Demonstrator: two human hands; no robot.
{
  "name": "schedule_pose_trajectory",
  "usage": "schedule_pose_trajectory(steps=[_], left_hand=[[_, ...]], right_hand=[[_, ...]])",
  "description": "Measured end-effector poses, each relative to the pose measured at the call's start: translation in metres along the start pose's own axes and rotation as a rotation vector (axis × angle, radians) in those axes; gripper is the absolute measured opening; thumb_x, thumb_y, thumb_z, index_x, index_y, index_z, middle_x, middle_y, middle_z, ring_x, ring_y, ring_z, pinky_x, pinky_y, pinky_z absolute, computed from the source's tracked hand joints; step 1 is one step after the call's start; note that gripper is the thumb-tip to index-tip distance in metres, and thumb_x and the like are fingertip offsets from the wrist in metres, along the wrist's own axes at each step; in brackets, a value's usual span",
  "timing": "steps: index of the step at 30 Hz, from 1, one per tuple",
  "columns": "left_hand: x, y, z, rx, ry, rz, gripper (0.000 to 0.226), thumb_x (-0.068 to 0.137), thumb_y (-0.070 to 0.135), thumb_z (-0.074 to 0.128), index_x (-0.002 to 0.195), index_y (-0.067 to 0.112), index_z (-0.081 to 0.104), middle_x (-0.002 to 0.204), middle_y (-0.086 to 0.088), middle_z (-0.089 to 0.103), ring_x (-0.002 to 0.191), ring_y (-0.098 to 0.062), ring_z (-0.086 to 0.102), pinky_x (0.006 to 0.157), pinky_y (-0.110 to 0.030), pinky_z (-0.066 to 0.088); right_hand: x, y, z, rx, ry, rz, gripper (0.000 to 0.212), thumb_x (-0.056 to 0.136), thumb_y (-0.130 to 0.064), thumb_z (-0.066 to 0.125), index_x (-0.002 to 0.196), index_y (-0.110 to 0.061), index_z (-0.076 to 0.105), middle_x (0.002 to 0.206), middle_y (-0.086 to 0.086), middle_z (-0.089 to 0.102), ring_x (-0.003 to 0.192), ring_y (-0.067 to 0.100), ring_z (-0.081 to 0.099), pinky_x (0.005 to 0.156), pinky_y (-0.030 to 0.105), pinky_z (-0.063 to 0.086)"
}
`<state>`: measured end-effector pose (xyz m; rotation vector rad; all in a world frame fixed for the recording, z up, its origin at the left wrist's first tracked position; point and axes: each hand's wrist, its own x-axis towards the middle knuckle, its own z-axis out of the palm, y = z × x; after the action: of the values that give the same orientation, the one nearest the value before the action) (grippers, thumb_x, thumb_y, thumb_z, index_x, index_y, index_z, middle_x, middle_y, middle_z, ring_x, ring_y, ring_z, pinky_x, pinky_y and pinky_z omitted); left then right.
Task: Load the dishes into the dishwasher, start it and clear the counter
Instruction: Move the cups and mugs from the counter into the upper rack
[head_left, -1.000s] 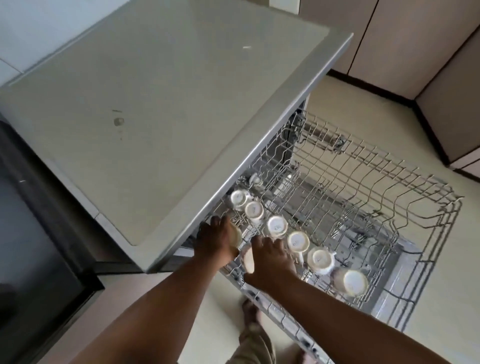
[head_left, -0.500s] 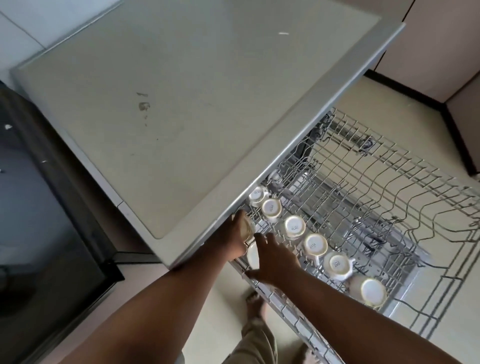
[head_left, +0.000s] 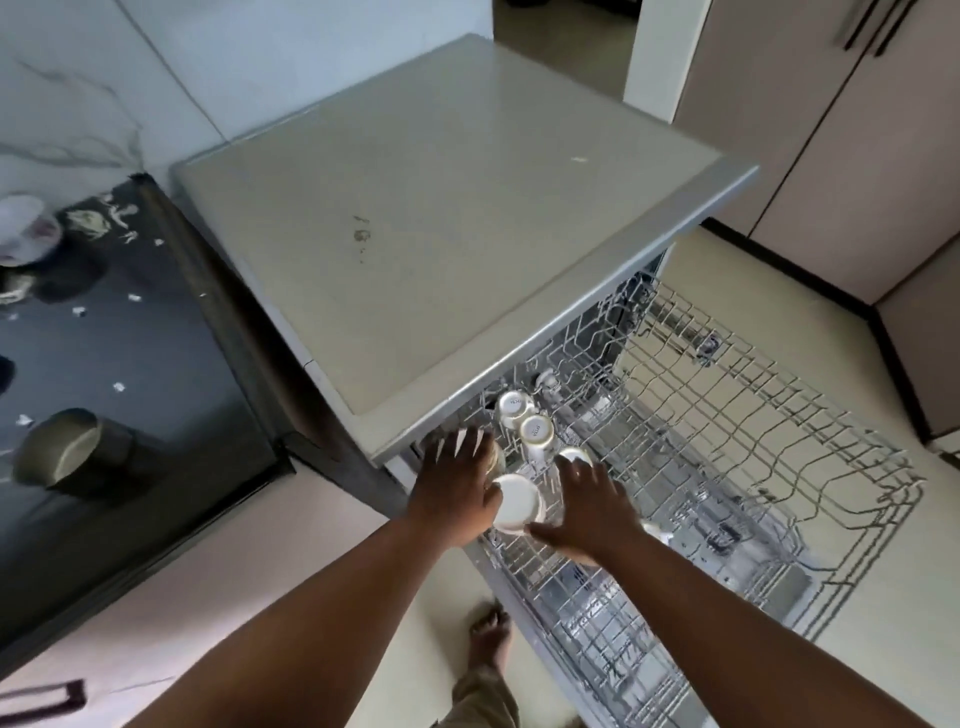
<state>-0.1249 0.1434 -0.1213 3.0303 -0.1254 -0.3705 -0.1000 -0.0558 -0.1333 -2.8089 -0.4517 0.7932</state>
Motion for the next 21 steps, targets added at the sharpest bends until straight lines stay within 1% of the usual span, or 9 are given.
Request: schedule_pose_trajectory(steps=[2, 5, 10, 13, 15, 18, 20, 21], left_hand=[[-0.02, 0.01, -0.004, 0.027, 0.035, -0.036, 0.073, 0.094, 0.047, 0.037, 0.154, 0.015, 0.012, 0.161, -0.01, 0.017, 0.146, -0.028, 0.016, 0.118, -0.045, 0.007], [-0.053, 0.021, -0.008, 0.047, 0.058, -0.089, 0.074, 0.097, 0.053, 0.03, 0.155, 0.014, 0.006, 0.163, -0.012, 0.01, 0.149, -0.03, 0.01, 0.119, -0.044, 0.006], [-0.11, 0.024, -0.023, -0.044, 0.118, -0.163, 0.079, 0.097, 0.058, 0.028, 0.155, 0.013, 0.001, 0.163, -0.01, 0.007, 0.15, -0.028, 0.005, 0.12, -0.044, 0.002], [-0.141, 0.018, -0.039, -0.121, 0.183, -0.209, 0.077, 0.097, 0.058, 0.028, 0.156, 0.018, 0.0, 0.164, -0.005, 0.003, 0.15, -0.025, 0.0, 0.119, -0.039, -0.005], [-0.158, 0.011, -0.053, -0.148, 0.222, -0.234, 0.073, 0.098, 0.057, 0.029, 0.156, 0.021, 0.002, 0.164, -0.001, 0.005, 0.151, -0.021, 0.001, 0.119, -0.038, -0.004], [-0.184, -0.004, -0.077, -0.155, 0.345, -0.242, 0.069, 0.097, 0.055, 0.033, 0.155, 0.023, 0.012, 0.162, 0.0, 0.016, 0.15, -0.017, 0.011, 0.12, -0.035, 0.005], [-0.202, -0.019, -0.089, -0.147, 0.431, -0.252, 0.07, 0.096, 0.057, 0.033, 0.155, 0.024, 0.017, 0.162, 0.001, 0.018, 0.149, -0.016, 0.012, 0.117, -0.031, 0.004], [-0.21, -0.028, -0.094, -0.136, 0.463, -0.268, 0.071, 0.095, 0.058, 0.031, 0.155, 0.024, 0.016, 0.162, 0.002, 0.016, 0.15, -0.016, 0.009, 0.117, -0.031, 0.001]], right_hand=[[-0.015, -0.004, -0.008, -0.101, 0.052, -0.087, 0.109, 0.078, -0.074, 0.054, 0.154, -0.019, -0.002, 0.162, 0.011, 0.006, 0.149, 0.035, -0.002, 0.119, 0.052, 0.006], [-0.039, -0.018, -0.021, -0.192, 0.119, -0.21, 0.108, 0.079, -0.073, 0.054, 0.155, -0.018, 0.0, 0.162, 0.012, 0.005, 0.148, 0.036, -0.006, 0.118, 0.053, -0.001], [-0.079, -0.051, -0.038, -0.333, 0.188, -0.386, 0.102, 0.084, -0.07, 0.048, 0.155, -0.019, -0.004, 0.162, 0.013, -0.007, 0.147, 0.035, -0.017, 0.116, 0.052, -0.011], [-0.096, -0.076, -0.048, -0.369, 0.248, -0.475, 0.097, 0.086, -0.069, 0.043, 0.155, -0.02, -0.005, 0.162, 0.013, -0.009, 0.146, 0.034, -0.02, 0.115, 0.05, -0.014], [-0.104, -0.094, -0.057, -0.41, 0.283, -0.529, 0.098, 0.086, -0.07, 0.042, 0.155, -0.02, -0.006, 0.162, 0.012, -0.011, 0.146, 0.034, -0.022, 0.115, 0.05, -0.015], [-0.108, -0.123, -0.067, -0.456, 0.339, -0.592, 0.099, 0.085, -0.073, 0.04, 0.154, -0.02, -0.008, 0.162, 0.01, -0.015, 0.144, 0.032, -0.026, 0.114, 0.049, -0.018], [-0.109, -0.147, -0.071, -0.46, 0.379, -0.631, 0.099, 0.084, -0.073, 0.039, 0.154, -0.021, -0.007, 0.162, 0.01, -0.013, 0.141, 0.032, -0.03, 0.113, 0.049, -0.02], [-0.109, -0.161, -0.073, -0.452, 0.394, -0.643, 0.1, 0.083, -0.074, 0.039, 0.155, -0.022, -0.007, 0.162, 0.009, -0.013, 0.139, 0.031, -0.032, 0.113, 0.048, -0.019]])
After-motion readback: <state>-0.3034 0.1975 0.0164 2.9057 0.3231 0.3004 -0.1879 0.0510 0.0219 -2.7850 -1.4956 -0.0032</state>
